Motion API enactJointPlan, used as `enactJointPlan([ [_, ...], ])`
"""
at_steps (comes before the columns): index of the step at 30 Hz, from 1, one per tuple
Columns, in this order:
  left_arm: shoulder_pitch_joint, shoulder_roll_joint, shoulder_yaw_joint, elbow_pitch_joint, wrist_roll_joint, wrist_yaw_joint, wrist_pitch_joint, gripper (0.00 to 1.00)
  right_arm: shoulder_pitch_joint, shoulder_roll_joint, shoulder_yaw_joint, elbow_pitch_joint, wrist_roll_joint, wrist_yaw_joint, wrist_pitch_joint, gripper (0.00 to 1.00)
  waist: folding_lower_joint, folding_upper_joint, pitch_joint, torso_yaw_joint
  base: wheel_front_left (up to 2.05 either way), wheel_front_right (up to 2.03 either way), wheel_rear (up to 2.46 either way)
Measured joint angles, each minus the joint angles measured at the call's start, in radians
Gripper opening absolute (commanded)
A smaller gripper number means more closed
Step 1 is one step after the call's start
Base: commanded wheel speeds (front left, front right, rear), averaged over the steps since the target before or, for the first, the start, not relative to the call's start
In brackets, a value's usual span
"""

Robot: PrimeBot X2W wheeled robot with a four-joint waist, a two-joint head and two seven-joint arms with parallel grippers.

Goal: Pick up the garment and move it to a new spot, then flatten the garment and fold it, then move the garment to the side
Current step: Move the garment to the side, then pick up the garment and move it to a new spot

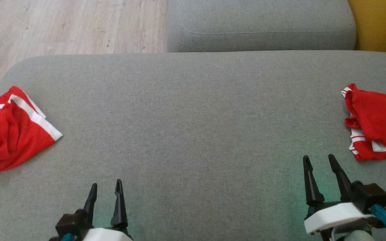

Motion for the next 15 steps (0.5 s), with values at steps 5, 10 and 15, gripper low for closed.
enactJointPlan([
  [5, -0.002, -0.007, 0.002, 0.005, 0.000, -0.005, 0.000, 1.00, -0.001, 0.000, 0.000, -0.001, 0.000, 0.000, 0.001, 1.00, 0.0000, 0.0000, 0.003, 0.000, 0.00, 0.00, 0.00],
  [10, -0.004, -0.009, 0.001, 0.015, 0.000, -0.009, 0.000, 1.00, -0.001, 0.000, -0.002, -0.002, -0.002, 0.000, 0.001, 1.00, 0.0000, 0.0000, 0.004, 0.011, 0.00, 0.00, 0.00],
  [15, -0.011, -0.012, -0.002, 0.020, 0.009, -0.014, 0.000, 1.00, 0.000, 0.000, -0.014, -0.013, -0.016, 0.000, 0.002, 1.00, 0.0000, 0.0000, 0.002, 0.055, 0.00, 0.00, 0.00],
])
